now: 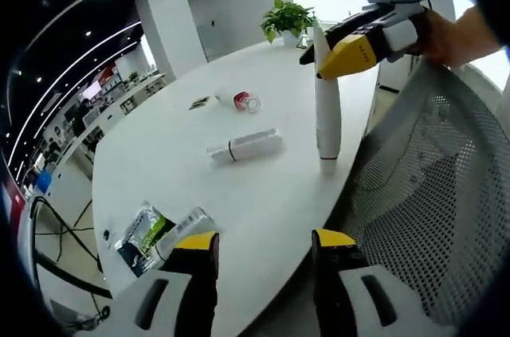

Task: Arrange the skincare products in the storage area until every visible bottle or jar stands upright without overlapping.

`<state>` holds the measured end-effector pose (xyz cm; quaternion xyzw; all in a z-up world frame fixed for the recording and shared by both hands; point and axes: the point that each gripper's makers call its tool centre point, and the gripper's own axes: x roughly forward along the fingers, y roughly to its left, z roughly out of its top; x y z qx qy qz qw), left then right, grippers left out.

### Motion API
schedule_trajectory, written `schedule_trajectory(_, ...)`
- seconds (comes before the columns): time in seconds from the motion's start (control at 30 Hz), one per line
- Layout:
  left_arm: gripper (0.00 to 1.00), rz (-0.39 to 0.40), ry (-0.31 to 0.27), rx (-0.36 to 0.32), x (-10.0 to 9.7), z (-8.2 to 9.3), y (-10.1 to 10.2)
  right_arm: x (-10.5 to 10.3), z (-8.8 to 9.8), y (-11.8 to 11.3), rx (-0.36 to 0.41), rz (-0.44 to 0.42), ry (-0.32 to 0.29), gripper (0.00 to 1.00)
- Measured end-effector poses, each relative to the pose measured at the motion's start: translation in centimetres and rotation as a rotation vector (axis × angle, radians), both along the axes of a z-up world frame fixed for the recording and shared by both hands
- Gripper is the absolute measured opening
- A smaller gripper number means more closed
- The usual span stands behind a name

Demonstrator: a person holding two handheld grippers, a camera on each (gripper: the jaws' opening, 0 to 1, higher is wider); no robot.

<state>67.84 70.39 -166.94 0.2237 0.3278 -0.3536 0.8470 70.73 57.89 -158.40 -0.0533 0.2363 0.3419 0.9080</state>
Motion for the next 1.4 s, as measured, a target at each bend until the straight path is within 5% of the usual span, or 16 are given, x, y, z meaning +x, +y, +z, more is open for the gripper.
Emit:
schedule_trajectory(0.4,0.48,-0.001,-0.006,-0.007,0.0,0.1,0.0,-0.7,-1.3,0.0,-0.074,0.017,0.023,0.40)
schedule_trajectory(0.83,0.47,0.005,-0.020,-0.010,0.2,0.4,0.1,-0.7,-2.6,0.1,-0.059,0.004,0.151,0.34)
schedule_trajectory(1.4,0.46,0.006,-0.021,-0.008,0.1,0.4,0.2,-0.5,-2.7,0.8,-0.051,-0.001,0.198,0.31)
